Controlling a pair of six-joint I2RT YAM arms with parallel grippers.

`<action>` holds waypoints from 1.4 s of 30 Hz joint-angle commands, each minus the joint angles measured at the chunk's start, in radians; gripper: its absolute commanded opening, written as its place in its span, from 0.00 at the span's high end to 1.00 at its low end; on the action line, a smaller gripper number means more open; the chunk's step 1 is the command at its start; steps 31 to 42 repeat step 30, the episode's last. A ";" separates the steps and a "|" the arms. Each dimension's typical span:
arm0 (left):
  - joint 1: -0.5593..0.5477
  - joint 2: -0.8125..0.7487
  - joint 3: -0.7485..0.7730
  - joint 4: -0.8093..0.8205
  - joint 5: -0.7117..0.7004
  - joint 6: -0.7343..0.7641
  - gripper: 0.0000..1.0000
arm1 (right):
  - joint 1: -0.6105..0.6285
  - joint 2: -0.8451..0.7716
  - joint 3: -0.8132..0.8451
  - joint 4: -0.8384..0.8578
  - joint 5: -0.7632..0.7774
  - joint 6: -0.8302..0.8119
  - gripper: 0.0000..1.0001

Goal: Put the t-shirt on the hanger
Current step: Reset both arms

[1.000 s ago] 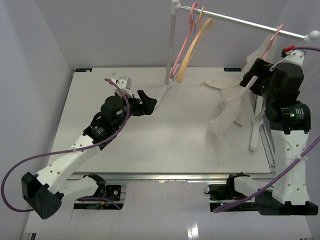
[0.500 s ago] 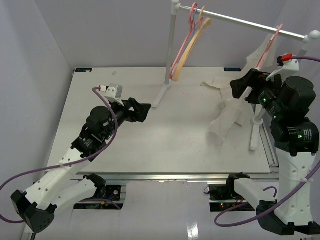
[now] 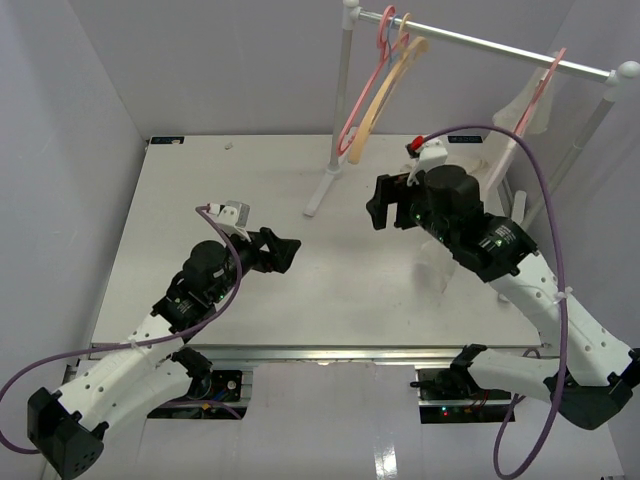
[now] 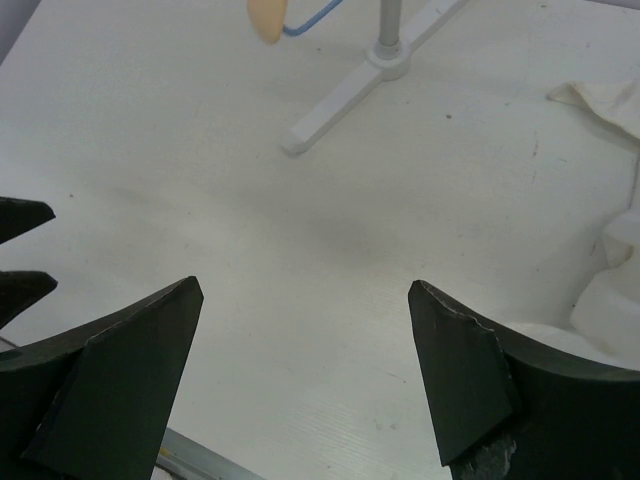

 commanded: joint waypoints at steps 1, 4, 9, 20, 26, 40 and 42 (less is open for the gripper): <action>-0.005 -0.069 -0.075 0.073 -0.009 -0.040 0.02 | 0.125 -0.075 -0.137 0.151 0.186 0.032 0.10; -0.022 -0.096 -0.137 0.094 -0.017 -0.040 0.02 | 0.194 -0.173 -0.344 0.314 0.208 0.040 0.10; -0.092 -0.077 -0.153 0.075 -0.082 0.003 0.02 | 0.217 -0.224 -0.530 0.395 0.304 0.080 0.10; -0.160 -0.096 -0.218 0.103 -0.122 0.060 0.02 | 0.217 -0.224 -0.706 0.541 0.257 0.003 0.10; -0.167 -0.098 -0.226 0.105 -0.137 0.060 0.02 | 0.217 -0.284 -0.734 0.550 0.255 0.016 0.10; -0.168 -0.082 -0.225 0.104 -0.133 0.059 0.02 | 0.217 -0.317 -0.753 0.550 0.266 0.014 0.10; -0.168 -0.082 -0.225 0.104 -0.133 0.059 0.02 | 0.217 -0.317 -0.753 0.550 0.266 0.014 0.10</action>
